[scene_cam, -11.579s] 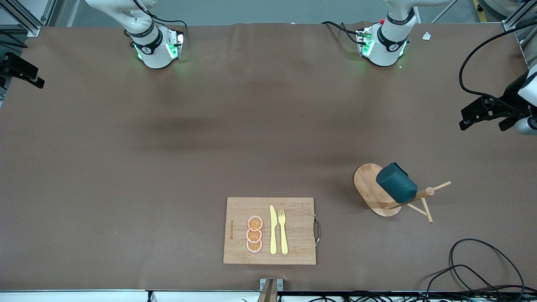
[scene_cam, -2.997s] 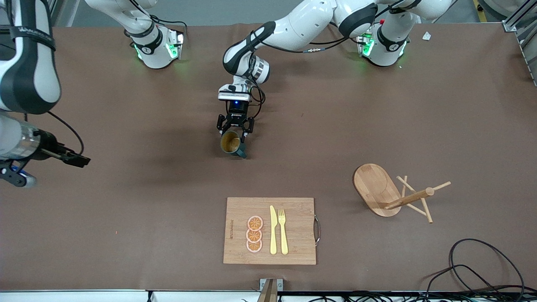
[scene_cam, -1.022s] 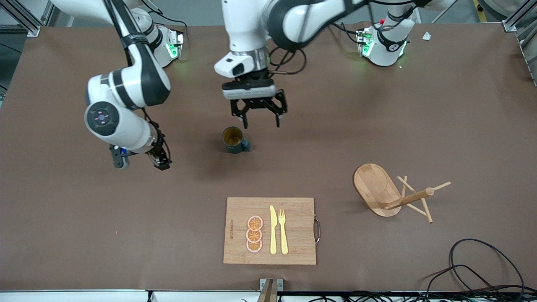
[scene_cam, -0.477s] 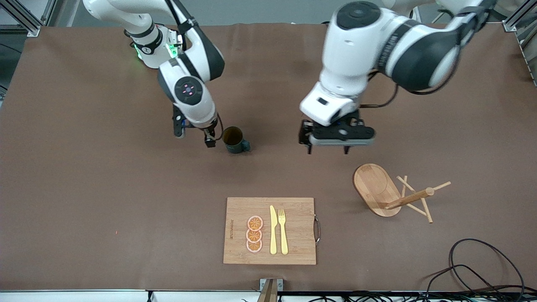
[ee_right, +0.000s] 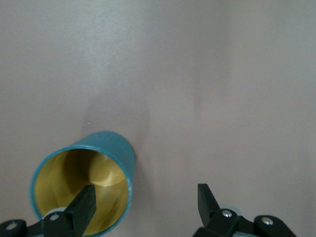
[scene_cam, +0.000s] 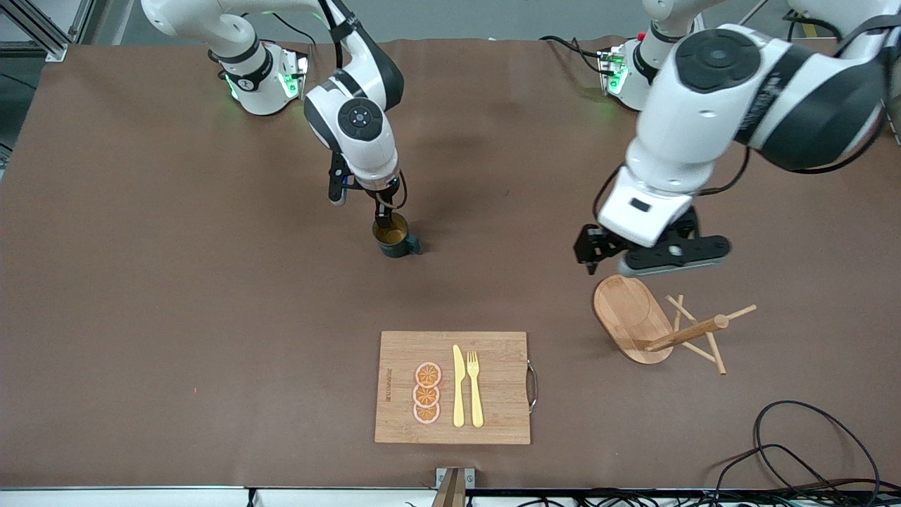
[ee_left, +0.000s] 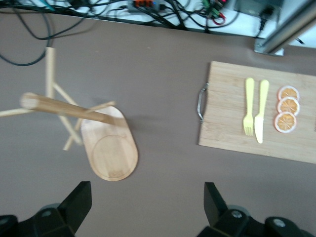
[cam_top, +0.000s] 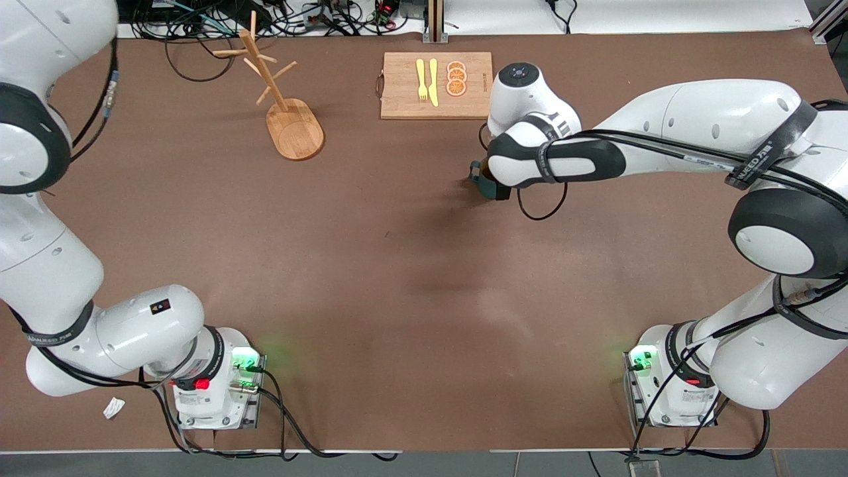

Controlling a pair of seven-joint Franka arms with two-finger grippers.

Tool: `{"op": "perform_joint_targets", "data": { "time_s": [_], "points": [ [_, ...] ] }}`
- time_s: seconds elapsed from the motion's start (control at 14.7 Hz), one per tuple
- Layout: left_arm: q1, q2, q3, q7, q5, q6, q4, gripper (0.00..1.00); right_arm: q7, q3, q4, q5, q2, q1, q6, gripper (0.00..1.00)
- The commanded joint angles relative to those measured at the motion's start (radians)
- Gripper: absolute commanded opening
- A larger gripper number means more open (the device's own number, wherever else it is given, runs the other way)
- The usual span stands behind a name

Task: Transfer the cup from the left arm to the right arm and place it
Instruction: 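Pull the mug away with the right gripper while the left gripper withdraws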

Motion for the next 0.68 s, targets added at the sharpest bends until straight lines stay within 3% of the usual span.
{"op": "perform_joint_targets", "data": {
  "time_s": [0.0, 0.2, 0.27, 0.34, 0.54, 0.61],
  "points": [
    [0.062, -0.015, -0.052, 0.025, -0.025, -0.062, -0.003, 1.00, 0.039, -0.010, -0.001, 0.006, 0.028, 0.014, 0.023, 0.81],
    [0.104, -0.015, -0.083, 0.091, -0.075, -0.093, 0.029, 1.00, 0.092, -0.010, 0.023, 0.006, 0.063, 0.026, 0.033, 0.56],
    [0.105, -0.022, -0.075, 0.117, -0.089, -0.100, 0.033, 1.00, 0.093, -0.010, 0.023, 0.007, 0.066, 0.025, 0.049, 0.41],
    [0.104, -0.036, -0.054, 0.157, -0.101, -0.128, 0.043, 1.00, 0.110, -0.010, 0.023, 0.030, 0.068, 0.020, 0.076, 0.34],
    [0.085, -0.050, -0.020, 0.272, -0.121, -0.188, 0.092, 1.00, 0.124, -0.010, 0.026, 0.084, 0.096, 0.026, 0.133, 0.24],
    [0.064, -0.053, -0.003, 0.274, -0.123, -0.206, 0.106, 1.00, 0.124, -0.010, 0.041, 0.084, 0.108, 0.028, 0.133, 0.09]
  ]
}}
